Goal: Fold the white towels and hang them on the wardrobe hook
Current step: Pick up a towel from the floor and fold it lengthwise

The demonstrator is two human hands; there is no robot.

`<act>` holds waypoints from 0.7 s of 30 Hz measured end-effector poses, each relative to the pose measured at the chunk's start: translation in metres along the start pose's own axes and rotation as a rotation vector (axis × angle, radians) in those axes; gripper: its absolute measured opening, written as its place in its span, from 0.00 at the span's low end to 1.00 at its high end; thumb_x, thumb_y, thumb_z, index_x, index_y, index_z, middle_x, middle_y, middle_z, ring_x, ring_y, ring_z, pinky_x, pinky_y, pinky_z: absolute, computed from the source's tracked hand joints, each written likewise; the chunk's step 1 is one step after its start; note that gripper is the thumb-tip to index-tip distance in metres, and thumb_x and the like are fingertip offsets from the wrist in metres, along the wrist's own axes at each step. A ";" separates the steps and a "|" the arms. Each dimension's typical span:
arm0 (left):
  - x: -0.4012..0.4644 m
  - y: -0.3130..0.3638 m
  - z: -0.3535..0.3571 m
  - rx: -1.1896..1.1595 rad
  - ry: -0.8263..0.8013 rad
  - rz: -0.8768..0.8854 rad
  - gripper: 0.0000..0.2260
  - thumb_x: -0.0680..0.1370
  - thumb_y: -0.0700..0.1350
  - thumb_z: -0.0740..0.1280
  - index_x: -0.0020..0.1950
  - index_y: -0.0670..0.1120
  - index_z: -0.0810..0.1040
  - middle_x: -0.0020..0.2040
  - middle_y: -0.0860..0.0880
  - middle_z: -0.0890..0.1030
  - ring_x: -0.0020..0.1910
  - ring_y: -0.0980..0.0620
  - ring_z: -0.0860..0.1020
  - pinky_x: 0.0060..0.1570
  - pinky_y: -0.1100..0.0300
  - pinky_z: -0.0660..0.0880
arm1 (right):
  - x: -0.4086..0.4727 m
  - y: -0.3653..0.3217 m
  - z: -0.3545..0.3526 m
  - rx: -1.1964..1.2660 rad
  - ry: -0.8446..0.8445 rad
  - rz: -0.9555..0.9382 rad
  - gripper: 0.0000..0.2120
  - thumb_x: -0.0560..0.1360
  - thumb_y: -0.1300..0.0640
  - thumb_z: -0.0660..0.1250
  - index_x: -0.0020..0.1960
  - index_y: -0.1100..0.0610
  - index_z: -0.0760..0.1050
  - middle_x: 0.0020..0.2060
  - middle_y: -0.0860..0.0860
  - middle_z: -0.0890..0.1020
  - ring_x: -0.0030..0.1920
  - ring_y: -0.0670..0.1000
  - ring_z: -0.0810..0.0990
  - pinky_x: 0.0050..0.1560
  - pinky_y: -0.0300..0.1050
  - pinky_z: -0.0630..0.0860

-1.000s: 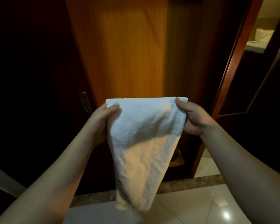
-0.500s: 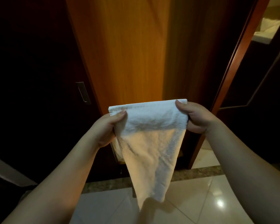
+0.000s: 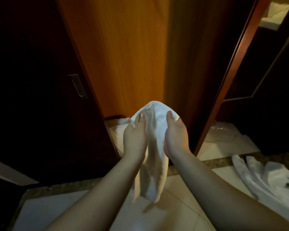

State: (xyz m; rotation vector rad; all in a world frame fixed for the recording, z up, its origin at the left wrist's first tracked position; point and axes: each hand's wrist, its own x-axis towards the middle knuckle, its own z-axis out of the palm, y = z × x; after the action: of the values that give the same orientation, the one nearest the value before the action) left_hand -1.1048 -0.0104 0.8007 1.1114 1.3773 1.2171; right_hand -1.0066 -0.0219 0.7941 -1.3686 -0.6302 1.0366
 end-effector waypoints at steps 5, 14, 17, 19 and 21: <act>-0.009 0.000 0.009 -0.008 -0.034 0.093 0.12 0.83 0.54 0.59 0.55 0.51 0.79 0.44 0.53 0.83 0.42 0.62 0.81 0.42 0.68 0.77 | -0.007 -0.001 0.008 0.037 -0.142 -0.042 0.11 0.83 0.45 0.59 0.62 0.44 0.75 0.54 0.41 0.83 0.55 0.42 0.82 0.58 0.42 0.79; 0.006 0.010 -0.001 -0.055 -0.199 0.090 0.07 0.82 0.55 0.63 0.53 0.57 0.81 0.49 0.54 0.86 0.51 0.54 0.84 0.59 0.45 0.78 | 0.000 -0.020 -0.001 0.352 -0.270 0.092 0.14 0.83 0.49 0.60 0.64 0.54 0.75 0.57 0.53 0.85 0.57 0.53 0.85 0.64 0.56 0.78; 0.012 0.014 -0.003 -0.017 -0.131 0.152 0.07 0.83 0.55 0.62 0.52 0.60 0.80 0.47 0.58 0.85 0.49 0.58 0.83 0.57 0.49 0.79 | 0.004 -0.027 -0.004 0.319 -0.249 0.068 0.18 0.83 0.47 0.61 0.68 0.55 0.74 0.58 0.52 0.84 0.58 0.53 0.84 0.63 0.56 0.79; 0.015 0.017 -0.004 -0.002 -0.112 0.161 0.07 0.82 0.56 0.62 0.51 0.61 0.80 0.46 0.62 0.85 0.48 0.61 0.83 0.56 0.51 0.79 | 0.006 -0.029 -0.002 0.302 -0.214 0.064 0.22 0.81 0.44 0.62 0.72 0.53 0.71 0.63 0.52 0.82 0.62 0.54 0.81 0.65 0.59 0.77; 0.016 0.022 -0.001 -0.018 -0.131 0.158 0.07 0.82 0.56 0.63 0.53 0.61 0.80 0.48 0.62 0.85 0.50 0.62 0.82 0.56 0.54 0.79 | 0.008 -0.028 0.000 0.309 -0.203 0.062 0.23 0.81 0.43 0.63 0.72 0.53 0.71 0.64 0.52 0.81 0.64 0.54 0.80 0.67 0.59 0.76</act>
State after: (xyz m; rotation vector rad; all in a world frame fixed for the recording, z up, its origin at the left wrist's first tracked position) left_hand -1.1073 0.0067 0.8212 1.2839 1.1961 1.2424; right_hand -0.9968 -0.0118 0.8198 -1.0271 -0.5517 1.2764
